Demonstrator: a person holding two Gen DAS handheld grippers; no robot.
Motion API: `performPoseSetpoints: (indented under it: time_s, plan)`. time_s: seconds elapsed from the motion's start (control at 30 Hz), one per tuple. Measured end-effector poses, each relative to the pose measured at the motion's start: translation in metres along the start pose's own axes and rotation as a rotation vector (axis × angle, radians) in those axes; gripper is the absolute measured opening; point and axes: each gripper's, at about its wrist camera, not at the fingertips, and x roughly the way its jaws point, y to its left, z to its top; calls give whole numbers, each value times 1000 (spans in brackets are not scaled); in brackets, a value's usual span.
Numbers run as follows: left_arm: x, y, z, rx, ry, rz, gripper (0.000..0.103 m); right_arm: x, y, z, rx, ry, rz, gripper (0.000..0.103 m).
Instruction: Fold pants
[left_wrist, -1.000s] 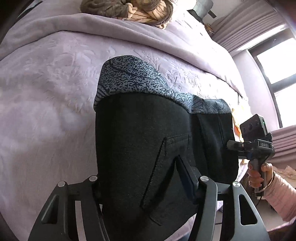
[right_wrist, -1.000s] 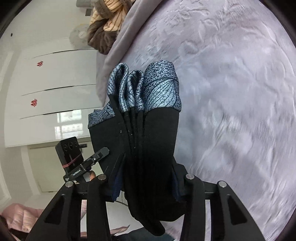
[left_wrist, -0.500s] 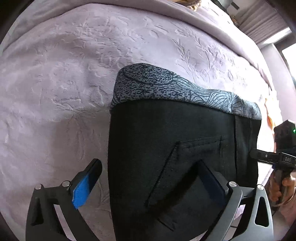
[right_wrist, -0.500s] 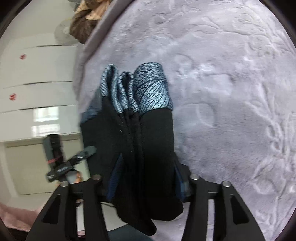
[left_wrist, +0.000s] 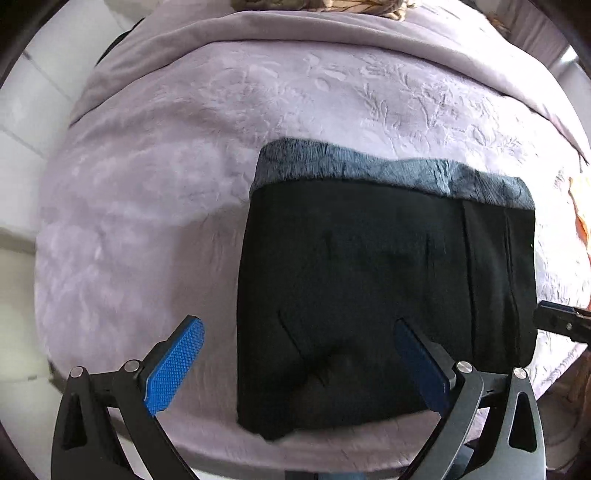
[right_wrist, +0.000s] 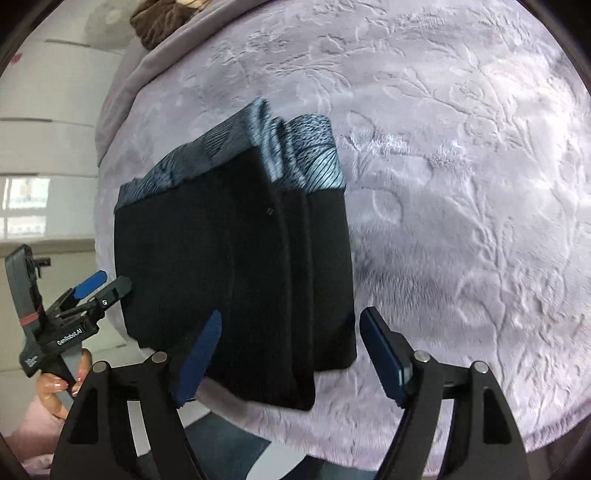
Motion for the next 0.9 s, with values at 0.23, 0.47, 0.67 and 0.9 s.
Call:
performPoseSetpoints:
  time_s: [0.23, 0.47, 0.67, 0.9]
  plan:
    - [-20, -15, -32, -100, -7, 14, 103, -10, 13, -19, -64, 15, -5, 83]
    - [-33, -30, -45, -90, -25, 48, 103, -25, 25, -33, -143, -29, -55, 95]
    - [-40, -32, -47, -21, -61, 69, 103, -30, 49, -40, -169, -111, -134, 95]
    - [-41, -19, -55, 20, -64, 57, 103, -26, 75, -57, -157, -163, -241, 95]
